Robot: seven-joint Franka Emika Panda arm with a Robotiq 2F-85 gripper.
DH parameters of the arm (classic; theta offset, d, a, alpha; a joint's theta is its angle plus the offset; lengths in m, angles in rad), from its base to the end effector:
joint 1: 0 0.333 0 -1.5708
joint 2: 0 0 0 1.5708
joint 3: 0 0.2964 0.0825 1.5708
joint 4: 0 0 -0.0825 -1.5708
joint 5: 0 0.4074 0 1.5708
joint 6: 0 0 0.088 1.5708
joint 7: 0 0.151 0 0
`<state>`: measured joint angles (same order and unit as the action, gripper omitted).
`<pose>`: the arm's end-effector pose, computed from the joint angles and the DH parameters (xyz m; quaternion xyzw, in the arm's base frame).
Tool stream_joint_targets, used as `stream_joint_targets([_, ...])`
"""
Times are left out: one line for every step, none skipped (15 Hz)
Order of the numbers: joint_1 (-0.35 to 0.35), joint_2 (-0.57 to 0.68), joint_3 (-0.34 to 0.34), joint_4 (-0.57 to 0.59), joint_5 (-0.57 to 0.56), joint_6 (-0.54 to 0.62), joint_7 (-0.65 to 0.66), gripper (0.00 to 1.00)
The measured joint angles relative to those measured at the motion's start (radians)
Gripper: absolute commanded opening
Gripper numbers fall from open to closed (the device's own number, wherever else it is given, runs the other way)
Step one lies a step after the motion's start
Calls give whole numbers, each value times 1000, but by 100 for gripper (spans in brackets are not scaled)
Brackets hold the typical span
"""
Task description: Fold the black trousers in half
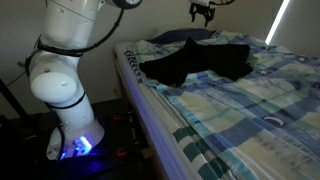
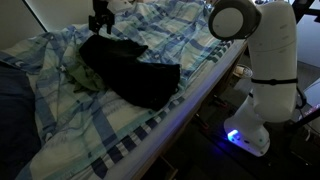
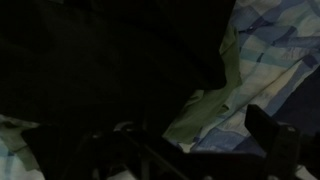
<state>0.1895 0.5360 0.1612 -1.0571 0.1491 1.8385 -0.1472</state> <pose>0.7109 0.2469 0.5006 -0.9615 -0.2169 -0.1135 0.1250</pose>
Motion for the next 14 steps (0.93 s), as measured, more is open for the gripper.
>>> stream_joint_targets([-15, -26, -4, -42, 5, 0, 10, 100])
stream_joint_targets([-32, -54, -7, -88, 13, -1, 17, 100])
stream_joint_targets([-49, -82, -8, -135, 22, -1, 17, 100])
stream_joint_targets([-64, -111, -9, -181, 33, -2, 17, 100])
stream_joint_targets([-79, -141, -10, -230, 42, -3, 17, 100])
stream_joint_targets([-93, -172, -10, -278, 52, -6, 17, 100])
stream_joint_targets([-105, -204, -11, -327, 61, -10, 17, 100])
stream_joint_targets([-116, -238, -12, -377, 68, -16, 17, 100])
stream_joint_targets([-123, -272, -16, -426, 70, -26, 17, 100])
stream_joint_targets([-126, -309, -22, -477, 70, -38, 17, 100])
stream_joint_targets([-129, -346, -28, -528, 70, -52, 16, 100])
stream_joint_targets([-130, -384, -35, -580, 69, -66, 14, 100])
stream_joint_targets([-130, -421, -42, -629, 69, -80, 10, 100])
stream_joint_targets([-130, -457, -49, -677, 68, -90, 0, 100])
